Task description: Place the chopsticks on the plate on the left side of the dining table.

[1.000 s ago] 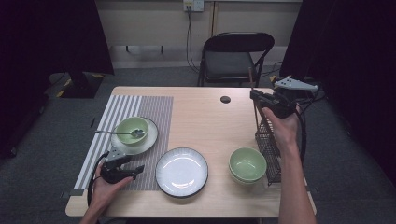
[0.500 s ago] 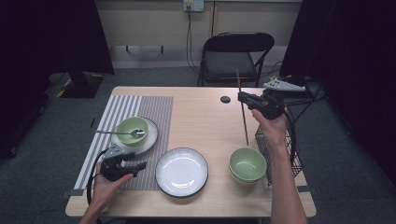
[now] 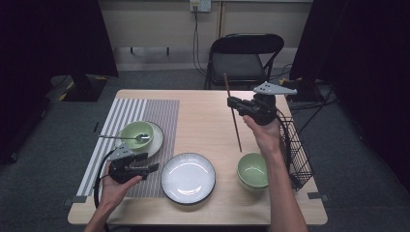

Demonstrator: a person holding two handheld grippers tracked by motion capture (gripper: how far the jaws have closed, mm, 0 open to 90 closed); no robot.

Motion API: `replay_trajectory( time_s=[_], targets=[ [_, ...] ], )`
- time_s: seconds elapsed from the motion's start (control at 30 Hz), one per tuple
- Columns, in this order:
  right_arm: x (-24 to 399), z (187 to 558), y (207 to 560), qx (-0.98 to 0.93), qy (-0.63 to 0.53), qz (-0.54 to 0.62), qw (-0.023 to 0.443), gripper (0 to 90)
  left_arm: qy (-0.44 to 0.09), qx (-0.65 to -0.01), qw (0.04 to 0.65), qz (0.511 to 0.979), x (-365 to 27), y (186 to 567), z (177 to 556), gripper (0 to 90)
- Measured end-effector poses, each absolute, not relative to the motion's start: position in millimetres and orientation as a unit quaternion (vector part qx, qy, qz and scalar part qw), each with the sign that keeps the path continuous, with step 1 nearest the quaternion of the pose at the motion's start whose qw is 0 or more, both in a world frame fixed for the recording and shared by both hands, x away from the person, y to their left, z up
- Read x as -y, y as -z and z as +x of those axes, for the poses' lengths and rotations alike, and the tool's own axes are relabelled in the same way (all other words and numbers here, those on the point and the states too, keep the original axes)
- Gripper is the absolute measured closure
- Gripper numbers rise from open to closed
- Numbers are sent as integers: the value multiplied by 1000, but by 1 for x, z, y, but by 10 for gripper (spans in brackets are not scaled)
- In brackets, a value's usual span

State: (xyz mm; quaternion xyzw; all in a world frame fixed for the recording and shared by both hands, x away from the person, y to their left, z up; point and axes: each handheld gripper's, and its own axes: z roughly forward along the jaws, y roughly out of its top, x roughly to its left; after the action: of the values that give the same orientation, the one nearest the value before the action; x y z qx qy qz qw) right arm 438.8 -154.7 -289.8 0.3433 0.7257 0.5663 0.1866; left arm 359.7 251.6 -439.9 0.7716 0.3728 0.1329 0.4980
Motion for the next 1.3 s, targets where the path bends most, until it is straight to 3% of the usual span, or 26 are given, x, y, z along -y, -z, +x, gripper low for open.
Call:
replay_trajectory(
  time_s=[0.37, 1.3],
  targets=[
    [124, 433, 292, -730, -583, 318, 164, 847, -131, -328, 506, 787, -221, 421, 369, 329],
    [70, 424, 290, -737, -604, 273, 133, 847, -96, -286, 587, 751, -158, 386, 390, 309]
  ],
)
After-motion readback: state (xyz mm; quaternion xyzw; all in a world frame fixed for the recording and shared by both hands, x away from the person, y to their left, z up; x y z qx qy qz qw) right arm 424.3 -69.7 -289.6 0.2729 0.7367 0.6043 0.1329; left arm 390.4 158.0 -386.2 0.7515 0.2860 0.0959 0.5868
